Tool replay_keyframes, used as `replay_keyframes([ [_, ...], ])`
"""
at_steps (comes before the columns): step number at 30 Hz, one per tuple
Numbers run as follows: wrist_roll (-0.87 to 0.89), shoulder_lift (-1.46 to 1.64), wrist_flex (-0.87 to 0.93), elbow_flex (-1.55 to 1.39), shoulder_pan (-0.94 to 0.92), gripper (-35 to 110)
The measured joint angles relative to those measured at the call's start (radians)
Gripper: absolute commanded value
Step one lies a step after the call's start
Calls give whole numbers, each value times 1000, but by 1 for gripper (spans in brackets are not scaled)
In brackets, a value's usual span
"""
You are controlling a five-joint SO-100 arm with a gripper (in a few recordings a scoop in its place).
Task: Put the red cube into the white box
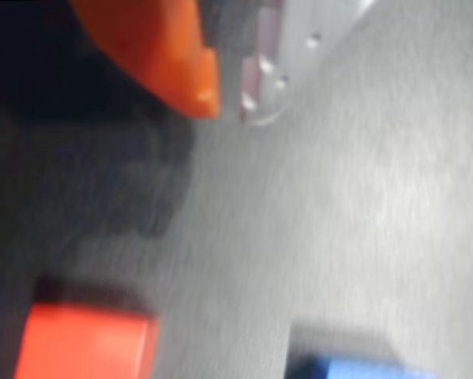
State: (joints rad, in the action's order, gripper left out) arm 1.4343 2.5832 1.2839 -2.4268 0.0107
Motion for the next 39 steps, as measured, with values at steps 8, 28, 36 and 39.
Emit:
replay_keyframes([
  [8,-9,-301,-167,101,-40,2],
  [28,-87,-675,-290,265,-95,11],
  [36,-54,-675,-290,267,-51,29],
  [39,-31,-684,-302,268,-26,29],
])
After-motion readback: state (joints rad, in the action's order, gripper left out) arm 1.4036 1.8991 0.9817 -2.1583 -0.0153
